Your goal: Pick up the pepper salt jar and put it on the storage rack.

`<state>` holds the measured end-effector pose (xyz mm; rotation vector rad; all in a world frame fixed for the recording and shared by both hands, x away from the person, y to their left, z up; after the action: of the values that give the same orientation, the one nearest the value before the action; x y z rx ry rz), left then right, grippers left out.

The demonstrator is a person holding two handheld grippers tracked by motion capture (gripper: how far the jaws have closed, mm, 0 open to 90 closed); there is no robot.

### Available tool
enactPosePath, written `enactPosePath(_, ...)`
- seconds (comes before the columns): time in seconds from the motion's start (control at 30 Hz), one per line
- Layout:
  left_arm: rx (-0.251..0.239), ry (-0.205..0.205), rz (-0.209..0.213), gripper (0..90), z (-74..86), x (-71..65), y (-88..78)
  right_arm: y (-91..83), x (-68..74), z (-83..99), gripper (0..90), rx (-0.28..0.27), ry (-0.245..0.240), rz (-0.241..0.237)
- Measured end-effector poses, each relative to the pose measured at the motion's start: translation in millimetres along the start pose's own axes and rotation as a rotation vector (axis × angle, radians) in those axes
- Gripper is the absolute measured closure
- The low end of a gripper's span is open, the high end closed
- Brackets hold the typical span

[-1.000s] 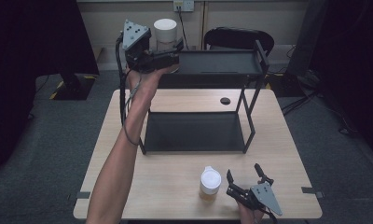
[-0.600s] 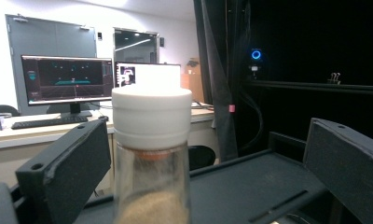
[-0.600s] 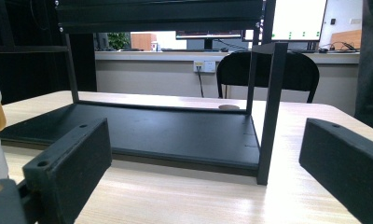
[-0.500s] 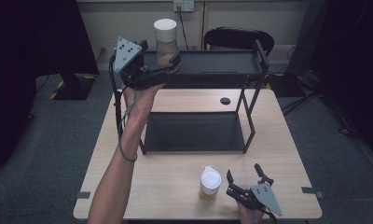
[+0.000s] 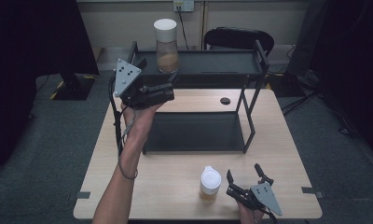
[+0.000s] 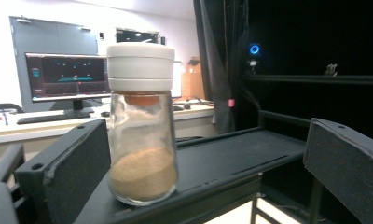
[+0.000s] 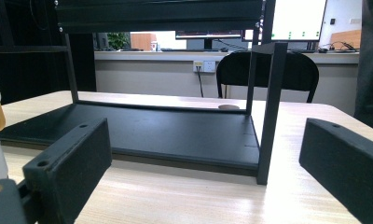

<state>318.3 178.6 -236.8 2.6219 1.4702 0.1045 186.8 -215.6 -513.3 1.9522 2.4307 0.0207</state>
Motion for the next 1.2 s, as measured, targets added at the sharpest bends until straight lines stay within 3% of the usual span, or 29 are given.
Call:
enactPosePath(0.13, -0.021, 0.014, -0.001, 0.0, 6.4, -6.5, -10.6, 0.0, 0.0, 0.0, 0.8, 0.000, 0.000, 0.000)
enactPosePath(0.43, -0.015, 0.038, -0.004, 0.0, 24.8, -16.2, -28.0, 0.0, 0.1, 0.0, 0.8, 0.000, 0.000, 0.001)
enactPosePath(0.73, -0.007, 0.020, -0.019, 0.0, 50.7, -9.5, -43.9, 0.0, 0.1, 0.0, 0.8, 0.000, 0.000, 0.001)
enactPosePath(0.83, 0.008, 0.003, -0.005, 0.0, 59.3, -3.7, -49.6, -0.1, 0.2, 0.0, 0.8, 0.000, 0.000, 0.001)
enactPosePath(1.2, 0.025, -0.014, -0.033, 0.0, 89.8, -1.3, -67.2, 0.0, 0.3, 0.0, 0.8, 0.000, 0.000, 0.002)
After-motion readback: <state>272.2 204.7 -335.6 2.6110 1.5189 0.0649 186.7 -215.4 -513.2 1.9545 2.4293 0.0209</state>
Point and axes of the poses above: each handheld gripper's, and its own axes: y roughly forward along the jaws, z roughly out of its underside, x roughly to its left, the point moved 5 cm from there along y, roughly forward along the jaws
